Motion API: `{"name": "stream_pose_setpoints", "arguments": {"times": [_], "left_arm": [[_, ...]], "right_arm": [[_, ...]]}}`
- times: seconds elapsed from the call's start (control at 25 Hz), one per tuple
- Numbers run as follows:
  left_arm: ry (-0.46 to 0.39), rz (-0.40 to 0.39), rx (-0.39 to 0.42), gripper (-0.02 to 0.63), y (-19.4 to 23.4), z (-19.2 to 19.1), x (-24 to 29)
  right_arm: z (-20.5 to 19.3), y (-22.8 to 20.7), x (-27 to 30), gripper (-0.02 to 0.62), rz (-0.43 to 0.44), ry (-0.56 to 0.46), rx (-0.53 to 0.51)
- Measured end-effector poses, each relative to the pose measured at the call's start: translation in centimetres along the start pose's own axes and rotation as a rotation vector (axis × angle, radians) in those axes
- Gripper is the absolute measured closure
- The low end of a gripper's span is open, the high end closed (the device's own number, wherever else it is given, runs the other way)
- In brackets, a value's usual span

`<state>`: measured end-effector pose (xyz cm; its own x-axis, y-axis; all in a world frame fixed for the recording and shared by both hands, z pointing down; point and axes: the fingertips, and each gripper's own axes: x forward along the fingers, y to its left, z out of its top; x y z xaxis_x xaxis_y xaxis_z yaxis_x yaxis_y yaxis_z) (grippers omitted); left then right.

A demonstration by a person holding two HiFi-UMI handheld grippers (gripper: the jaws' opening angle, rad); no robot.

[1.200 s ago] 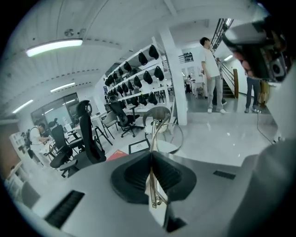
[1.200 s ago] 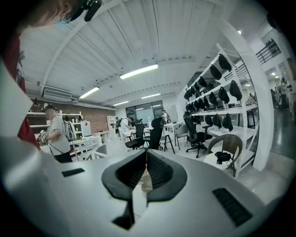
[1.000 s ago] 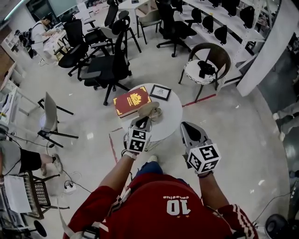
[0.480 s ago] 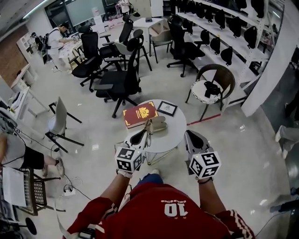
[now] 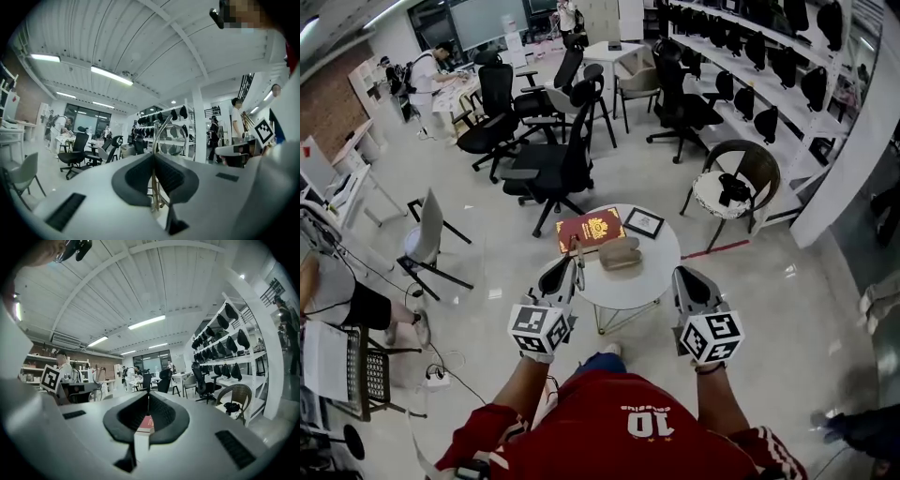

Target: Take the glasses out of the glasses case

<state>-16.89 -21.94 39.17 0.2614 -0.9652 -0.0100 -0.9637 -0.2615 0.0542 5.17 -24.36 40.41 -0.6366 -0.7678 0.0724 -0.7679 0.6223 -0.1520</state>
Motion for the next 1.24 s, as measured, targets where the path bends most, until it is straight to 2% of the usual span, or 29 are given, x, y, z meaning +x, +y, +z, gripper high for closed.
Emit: {"name": "stream_pose_setpoints", "arguments": {"times": [0.28, 1.24], "left_arm": [[-0.029, 0.023, 0.006, 0.584, -0.1, 1.1, -0.9], [-0.026, -0.005, 0.001, 0.584, -1.7, 0.9, -1.0]], "right_arm": [[0.4, 0.5, -0.4, 0.578, 0.007, -0.008, -0.018], [0.7, 0.3, -1.9, 0.578, -0.004, -0.029, -0.030]]}}
